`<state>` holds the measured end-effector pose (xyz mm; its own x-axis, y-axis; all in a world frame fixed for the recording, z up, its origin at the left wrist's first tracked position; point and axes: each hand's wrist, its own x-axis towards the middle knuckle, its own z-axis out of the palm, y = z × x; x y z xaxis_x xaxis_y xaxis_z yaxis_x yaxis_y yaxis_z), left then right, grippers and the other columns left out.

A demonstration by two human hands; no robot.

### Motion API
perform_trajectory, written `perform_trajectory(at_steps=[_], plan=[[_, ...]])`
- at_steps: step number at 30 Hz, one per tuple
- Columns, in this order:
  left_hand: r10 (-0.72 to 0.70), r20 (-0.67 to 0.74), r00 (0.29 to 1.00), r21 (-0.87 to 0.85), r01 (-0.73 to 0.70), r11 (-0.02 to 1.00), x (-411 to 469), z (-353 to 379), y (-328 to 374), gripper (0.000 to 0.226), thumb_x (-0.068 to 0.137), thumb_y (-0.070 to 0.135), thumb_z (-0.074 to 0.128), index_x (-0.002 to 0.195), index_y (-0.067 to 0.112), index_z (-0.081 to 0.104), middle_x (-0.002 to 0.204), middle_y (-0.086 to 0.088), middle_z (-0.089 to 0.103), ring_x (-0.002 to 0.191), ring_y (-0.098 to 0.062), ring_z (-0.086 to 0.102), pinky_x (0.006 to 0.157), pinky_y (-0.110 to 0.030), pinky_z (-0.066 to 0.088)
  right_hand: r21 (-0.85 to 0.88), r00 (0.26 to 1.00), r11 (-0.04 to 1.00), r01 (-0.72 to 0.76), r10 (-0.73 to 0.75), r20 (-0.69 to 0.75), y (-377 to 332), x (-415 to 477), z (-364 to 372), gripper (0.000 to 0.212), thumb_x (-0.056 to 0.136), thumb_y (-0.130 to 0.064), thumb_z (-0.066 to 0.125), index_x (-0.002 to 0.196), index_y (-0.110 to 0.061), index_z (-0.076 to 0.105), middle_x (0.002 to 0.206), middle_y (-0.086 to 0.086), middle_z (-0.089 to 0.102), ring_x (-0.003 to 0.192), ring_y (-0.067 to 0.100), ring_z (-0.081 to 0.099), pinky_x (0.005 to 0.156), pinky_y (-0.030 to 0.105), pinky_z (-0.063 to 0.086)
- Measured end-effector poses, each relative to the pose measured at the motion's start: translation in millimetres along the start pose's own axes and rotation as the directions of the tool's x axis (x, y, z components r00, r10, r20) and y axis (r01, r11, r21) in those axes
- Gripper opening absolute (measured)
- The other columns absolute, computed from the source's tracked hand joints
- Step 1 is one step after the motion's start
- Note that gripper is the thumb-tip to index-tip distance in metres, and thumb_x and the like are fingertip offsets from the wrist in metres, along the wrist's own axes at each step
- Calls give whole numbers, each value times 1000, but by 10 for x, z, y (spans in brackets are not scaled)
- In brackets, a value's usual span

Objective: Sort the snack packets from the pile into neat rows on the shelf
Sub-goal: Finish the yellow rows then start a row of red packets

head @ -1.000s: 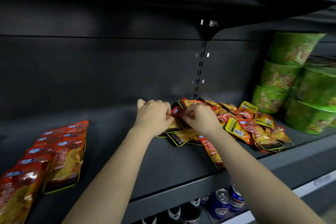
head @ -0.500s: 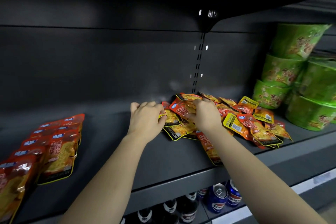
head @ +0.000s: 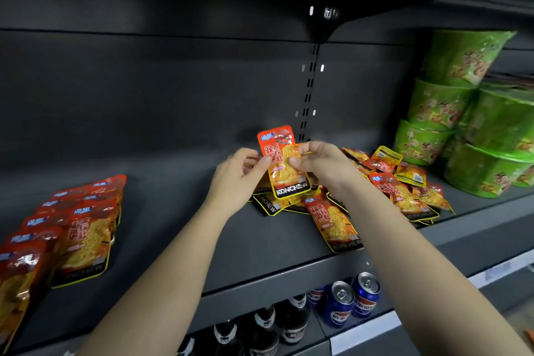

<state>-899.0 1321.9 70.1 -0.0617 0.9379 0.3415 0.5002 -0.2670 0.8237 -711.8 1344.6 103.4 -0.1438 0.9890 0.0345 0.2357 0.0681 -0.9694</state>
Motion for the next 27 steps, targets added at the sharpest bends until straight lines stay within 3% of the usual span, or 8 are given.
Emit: perform_trajectory(at_steps=[2, 7, 11, 15, 18, 22, 25, 27], plan=[[-18, 61, 998, -107, 24, 994, -29, 7, 57, 23, 88, 47, 62, 98, 26, 64, 92, 9, 69, 83, -6, 65, 71, -27, 50, 59, 999, 998, -2, -1, 39, 13, -25, 35, 15, 83, -12, 73, 93, -10, 61, 77, 6, 69, 64, 14, 62, 53, 23, 44], [20, 55, 998, -295, -2, 955, -34, 2, 53, 34, 67, 44, 80, 93, 28, 65, 94, 4, 74, 88, -18, 71, 81, -49, 57, 135, 992, 991, 5, -22, 122, 91, -95, 151, 18, 87, -1, 65, 80, -15, 55, 65, -2, 63, 59, 10, 60, 58, 25, 51], [14, 48, 999, -347, 4, 938, -11, 21, 18, 33, 70, 29, 78, 98, 21, 63, 96, 0, 74, 90, -22, 71, 82, -55, 55, 77, 988, 996, 43, -54, 142, 101, -159, 189, 18, 85, -1, 68, 78, -13, 56, 62, -4, 61, 57, 8, 59, 60, 25, 54], [49, 1, 999, -181, -48, 982, -9, 27, 29, 25, 80, 30, 72, 101, 25, 57, 97, 5, 70, 90, -16, 68, 81, -48, 56, -65, 993, 996, 66, -59, 106, 74, -233, 98, 10, 85, -5, 70, 83, -13, 63, 73, 3, 64, 65, 13, 63, 63, 26, 53], [164, -56, 985, 39, -162, 986, -42, 18, 77, 24, 89, 28, 65, 106, 18, 52, 97, 4, 66, 89, -18, 63, 77, -36, 50, -304, 999, 952, 36, -37, 3, 101, -262, -2, 9, 82, -13, 74, 80, -16, 66, 73, 4, 65, 63, 14, 60, 59, 26, 50], [335, -72, 939, 314, -298, 902, -60, 22, 73, 30, 93, 28, 59, 118, 16, 49, 105, -3, 65, 93, -25, 58, 88, -36, 32, -698, 987, 716, -6, -107, -119, 139, -378, -133, 14, 80, -26, 76, 80, -13, 70, 72, -5, 62, 67, 12, 58, 54, 22, 41], [405, -74, 911, 417, -341, 842, -67, -2, 68, 34, 91, 31, 61, 122, 20, 51, 104, 0, 68, 94, -23, 60, 86, -31, 25, -809, 980, 575, -121, -59, -189, 183, -485, -181, 27, 80, -35, 74, 81, -8, 72, 80, 6, 67, 79, 24, 64, 54, 24, 40], [442, -71, 894, 466, -362, 807, -86, -12, 76, 35, 90, 30, 64, 122, 21, 54, 103, 0, 69, 94, -23, 61, 84, -31, 23, -850, 975, 491, -188, -13, -223, 222, -537, -185, 38, 78, -45, 74, 76, -7, 66, 71, 6, 61, 71, 27, 60, 53, 25, 37]])
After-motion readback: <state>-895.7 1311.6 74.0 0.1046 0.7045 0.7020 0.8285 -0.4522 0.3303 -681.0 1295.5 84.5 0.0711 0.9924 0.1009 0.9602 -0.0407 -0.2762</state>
